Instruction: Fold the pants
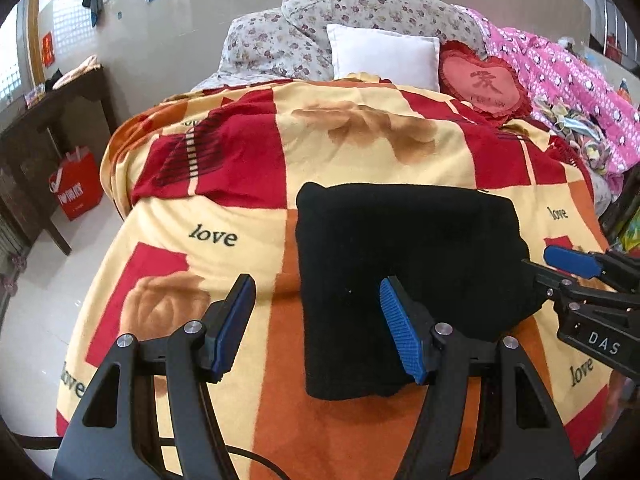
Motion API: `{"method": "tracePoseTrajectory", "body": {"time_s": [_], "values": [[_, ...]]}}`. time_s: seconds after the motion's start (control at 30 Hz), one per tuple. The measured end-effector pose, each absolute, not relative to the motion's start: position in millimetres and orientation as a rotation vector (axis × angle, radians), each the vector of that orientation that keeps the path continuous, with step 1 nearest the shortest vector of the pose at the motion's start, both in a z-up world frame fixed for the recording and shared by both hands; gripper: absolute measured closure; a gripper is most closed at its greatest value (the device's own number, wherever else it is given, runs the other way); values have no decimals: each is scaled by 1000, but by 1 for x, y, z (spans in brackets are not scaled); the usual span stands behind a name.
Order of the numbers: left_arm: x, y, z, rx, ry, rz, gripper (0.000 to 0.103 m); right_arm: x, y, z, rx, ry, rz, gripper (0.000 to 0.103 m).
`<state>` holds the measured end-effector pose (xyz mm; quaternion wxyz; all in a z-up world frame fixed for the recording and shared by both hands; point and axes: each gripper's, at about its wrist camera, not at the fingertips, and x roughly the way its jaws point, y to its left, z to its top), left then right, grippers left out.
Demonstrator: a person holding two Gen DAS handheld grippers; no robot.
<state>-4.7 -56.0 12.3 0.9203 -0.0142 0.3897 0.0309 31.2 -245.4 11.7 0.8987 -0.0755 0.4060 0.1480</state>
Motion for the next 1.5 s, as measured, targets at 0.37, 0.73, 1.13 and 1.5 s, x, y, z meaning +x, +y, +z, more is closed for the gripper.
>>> {"method": "tracePoseTrajectory", "body": {"time_s": [0.37, 0.73, 1.13, 1.5], "values": [[-4, -58, 10, 11, 801, 105, 38, 34, -245, 7, -158, 859, 311, 55], [-1, -58, 7, 7, 812, 105, 38, 38, -243, 3, -167, 871, 314, 55], [0, -59, 4, -3, 814, 99, 38, 38, -247, 0, -160, 882, 315, 55], [-2, -59, 0, -13, 820, 94, 38, 37, -245, 0, -162, 887, 316, 55]]}}
